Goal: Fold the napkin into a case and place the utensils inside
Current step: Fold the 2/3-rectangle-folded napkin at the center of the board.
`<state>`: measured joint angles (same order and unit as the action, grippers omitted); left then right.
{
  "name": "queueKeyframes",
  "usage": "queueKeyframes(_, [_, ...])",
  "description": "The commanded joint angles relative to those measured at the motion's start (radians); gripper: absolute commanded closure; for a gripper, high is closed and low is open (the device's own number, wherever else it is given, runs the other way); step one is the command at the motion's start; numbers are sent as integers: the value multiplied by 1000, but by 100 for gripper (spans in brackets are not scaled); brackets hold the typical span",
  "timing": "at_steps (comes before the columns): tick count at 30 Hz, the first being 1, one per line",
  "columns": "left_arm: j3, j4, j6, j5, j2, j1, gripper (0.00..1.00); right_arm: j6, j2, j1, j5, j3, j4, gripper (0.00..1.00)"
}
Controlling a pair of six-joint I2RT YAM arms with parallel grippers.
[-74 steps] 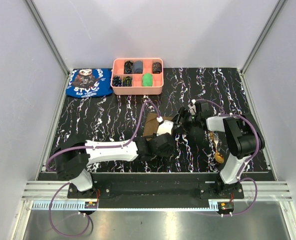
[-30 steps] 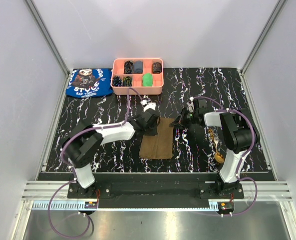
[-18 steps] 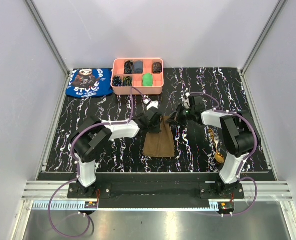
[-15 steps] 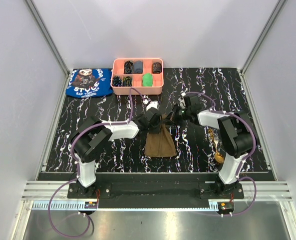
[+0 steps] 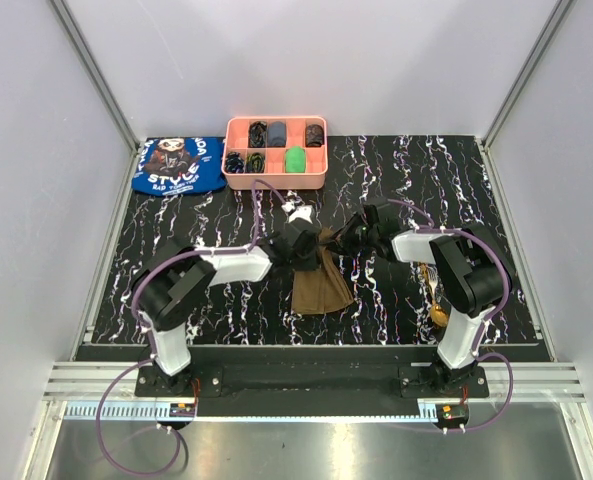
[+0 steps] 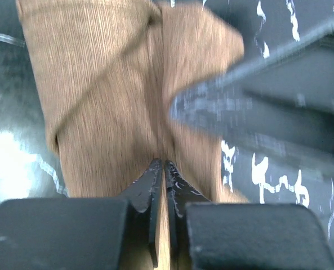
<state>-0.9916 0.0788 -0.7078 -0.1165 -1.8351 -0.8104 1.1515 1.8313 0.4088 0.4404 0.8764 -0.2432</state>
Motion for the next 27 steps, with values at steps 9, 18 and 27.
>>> queueKeyframes(9, [63, -125, 19, 8, 203, 7, 94, 126, -52, 15, -108, -24, -22, 100])
queueKeyframes(18, [149, 30, 21, 35, 91, 4, 96, 226, -63, 45, -152, -20, 5, 100])
queueKeyframes(27, [214, 203, 37, 78, 50, -13, 97, 472, -35, 136, -267, -34, -44, 100])
